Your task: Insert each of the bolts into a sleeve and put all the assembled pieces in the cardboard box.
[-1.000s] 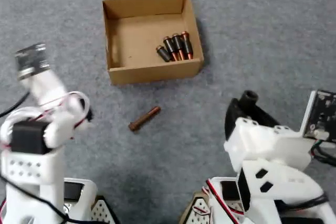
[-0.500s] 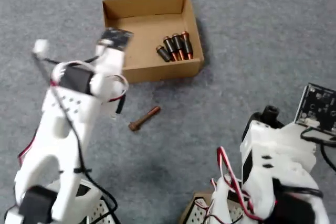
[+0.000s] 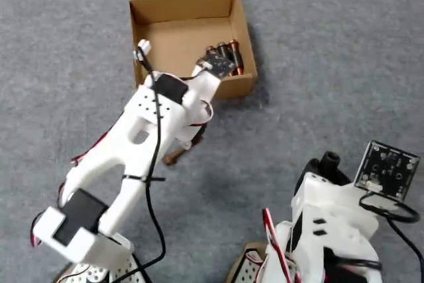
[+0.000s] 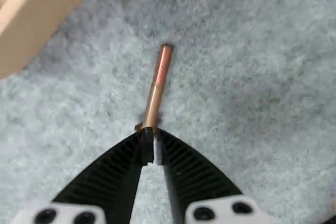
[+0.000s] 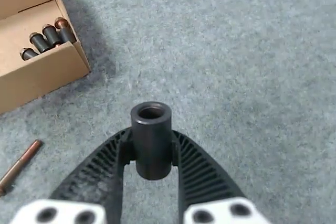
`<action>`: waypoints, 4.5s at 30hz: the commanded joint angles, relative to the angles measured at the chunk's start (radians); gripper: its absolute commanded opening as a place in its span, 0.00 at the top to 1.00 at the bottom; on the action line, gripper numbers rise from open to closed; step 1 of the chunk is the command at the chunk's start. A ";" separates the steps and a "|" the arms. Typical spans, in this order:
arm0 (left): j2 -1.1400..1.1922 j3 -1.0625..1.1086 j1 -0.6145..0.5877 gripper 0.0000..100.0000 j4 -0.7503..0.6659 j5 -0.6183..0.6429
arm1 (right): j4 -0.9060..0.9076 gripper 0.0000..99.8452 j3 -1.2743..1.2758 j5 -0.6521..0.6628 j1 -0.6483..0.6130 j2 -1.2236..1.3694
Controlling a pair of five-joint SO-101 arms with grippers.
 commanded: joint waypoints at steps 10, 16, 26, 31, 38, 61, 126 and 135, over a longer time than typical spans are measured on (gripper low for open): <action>0.104 0.012 -0.038 0.90 -0.054 -0.091 | -0.186 1.00 0.110 -0.015 -0.300 -0.004; 0.160 0.072 -0.069 0.93 -0.167 -0.204 | -0.186 1.00 0.120 -0.015 -0.305 -0.004; 0.216 0.098 -0.064 0.92 -0.226 -0.227 | -0.189 1.00 0.157 -0.015 -0.305 -0.007; 0.260 0.098 -0.063 0.92 -0.255 -0.229 | -0.199 1.00 0.160 -0.015 -0.305 -0.010; 0.355 0.089 -0.068 0.93 -0.259 -0.227 | -0.199 1.00 0.162 -0.014 -0.305 -0.012; 0.108 -0.110 -0.061 0.98 0.121 -0.296 | -0.199 1.00 0.159 -0.014 -0.305 -0.013; 0.056 0.296 -0.175 0.77 -0.267 -1.522 | -0.198 1.00 0.189 -0.008 -0.303 -0.015; 0.047 0.229 -0.170 0.77 -0.400 -1.335 | -0.198 1.00 0.189 -0.008 -0.303 -0.015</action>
